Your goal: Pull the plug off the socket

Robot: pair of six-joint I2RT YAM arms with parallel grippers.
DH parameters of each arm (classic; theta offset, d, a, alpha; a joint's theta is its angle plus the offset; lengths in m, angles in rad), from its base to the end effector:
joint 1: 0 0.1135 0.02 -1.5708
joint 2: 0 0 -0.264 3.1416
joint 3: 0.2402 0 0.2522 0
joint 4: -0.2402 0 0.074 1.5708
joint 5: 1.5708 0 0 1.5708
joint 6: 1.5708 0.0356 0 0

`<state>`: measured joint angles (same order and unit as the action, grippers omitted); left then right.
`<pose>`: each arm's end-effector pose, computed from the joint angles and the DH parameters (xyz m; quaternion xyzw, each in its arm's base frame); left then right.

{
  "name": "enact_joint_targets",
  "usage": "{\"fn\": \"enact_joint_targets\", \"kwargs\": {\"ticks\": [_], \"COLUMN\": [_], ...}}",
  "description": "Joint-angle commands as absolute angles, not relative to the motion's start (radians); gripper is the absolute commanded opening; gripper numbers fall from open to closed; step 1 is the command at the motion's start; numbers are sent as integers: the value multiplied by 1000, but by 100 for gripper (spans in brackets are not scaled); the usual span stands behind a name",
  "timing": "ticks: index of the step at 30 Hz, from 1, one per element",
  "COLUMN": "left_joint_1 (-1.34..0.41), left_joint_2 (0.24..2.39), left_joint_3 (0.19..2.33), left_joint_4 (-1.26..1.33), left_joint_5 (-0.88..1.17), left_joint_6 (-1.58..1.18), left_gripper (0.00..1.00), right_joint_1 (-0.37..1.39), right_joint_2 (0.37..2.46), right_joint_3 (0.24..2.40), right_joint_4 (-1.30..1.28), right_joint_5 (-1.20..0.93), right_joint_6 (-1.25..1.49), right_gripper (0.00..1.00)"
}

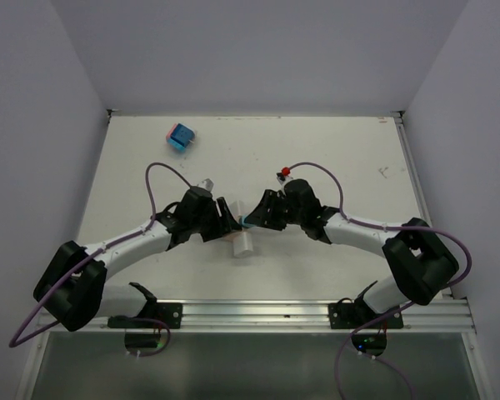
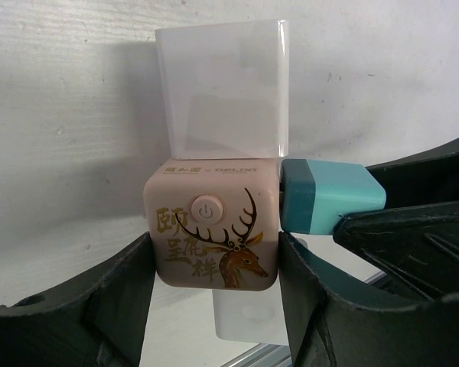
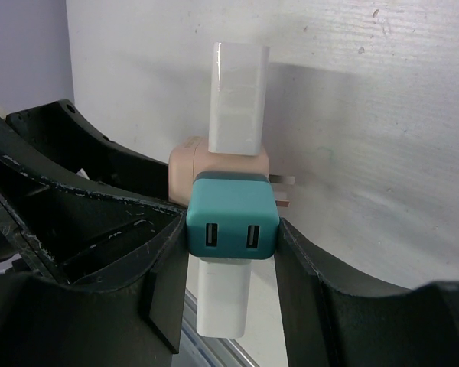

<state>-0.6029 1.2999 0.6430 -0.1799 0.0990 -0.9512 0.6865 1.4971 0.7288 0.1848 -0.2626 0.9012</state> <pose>0.2066 -0.1465 0.1845 -0.1440 0.9212 -0.2842 0.2231 0.2330 0.2029 0.1900 0.0319 0.8747 0.4158 0.2471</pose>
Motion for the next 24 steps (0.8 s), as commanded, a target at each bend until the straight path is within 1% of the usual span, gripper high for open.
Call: {"fn": "enact_joint_targets", "kwargs": {"ticks": [1, 8, 16, 24], "left_joint_1": [-563, -563, -563, -563], "left_joint_2": [1276, 1273, 1276, 1267], "left_joint_3": [618, 611, 611, 615], "left_joint_4": [-321, -311, -337, -354], "left_joint_5": [-163, -150, -181, -192], "left_joint_6": [-900, -879, -879, -862], "left_gripper": [0, 0, 0, 0], "right_joint_1": [637, 604, 574, 503], "right_joint_2": [1433, 1414, 1387, 1374], "right_joint_3": [713, 715, 704, 707], "right_joint_4": [138, 118, 107, 63], "right_joint_5": [-239, -244, -250, -284], "right_joint_6": [871, 864, 861, 830], "right_gripper": [0, 0, 0, 0]}}
